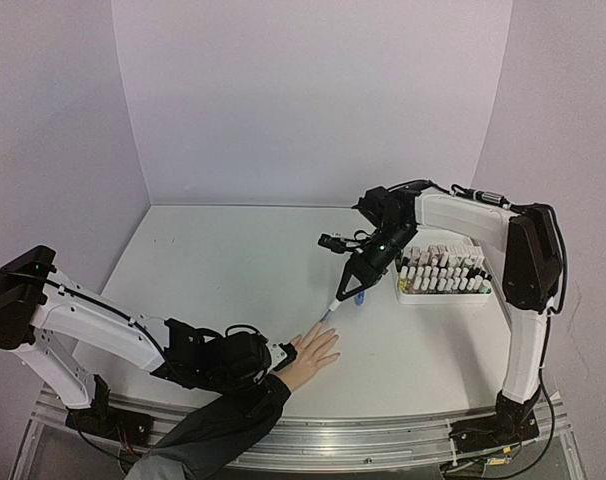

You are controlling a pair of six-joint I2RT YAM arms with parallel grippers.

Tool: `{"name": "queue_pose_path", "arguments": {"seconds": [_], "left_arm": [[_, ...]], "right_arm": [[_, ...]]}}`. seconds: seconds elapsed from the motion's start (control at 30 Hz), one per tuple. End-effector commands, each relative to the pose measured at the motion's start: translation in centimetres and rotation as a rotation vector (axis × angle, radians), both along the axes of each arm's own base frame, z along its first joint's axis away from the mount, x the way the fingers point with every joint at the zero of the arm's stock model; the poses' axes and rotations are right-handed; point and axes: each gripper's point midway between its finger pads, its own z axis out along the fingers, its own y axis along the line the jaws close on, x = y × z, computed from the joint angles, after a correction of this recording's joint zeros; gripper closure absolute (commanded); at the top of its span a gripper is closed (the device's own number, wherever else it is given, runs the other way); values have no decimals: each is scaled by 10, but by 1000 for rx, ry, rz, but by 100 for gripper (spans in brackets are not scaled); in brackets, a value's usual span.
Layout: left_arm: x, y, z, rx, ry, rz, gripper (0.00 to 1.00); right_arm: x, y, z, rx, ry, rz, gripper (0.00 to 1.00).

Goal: Paint the nails
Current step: Paint the hand on the nail.

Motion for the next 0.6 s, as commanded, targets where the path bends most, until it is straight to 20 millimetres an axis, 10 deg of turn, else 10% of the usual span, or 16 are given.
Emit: {"name": "queue_pose_path", "arguments": {"seconds": [0.0,0.57], "left_arm": [[9,3,2,5,-78,-16,100],[9,4,3,1,-79,-15,100]], "right_arm": [[2,3,-4,-11,-1,13,100],[12,6,-11,-33,-2,-2,100]]}}
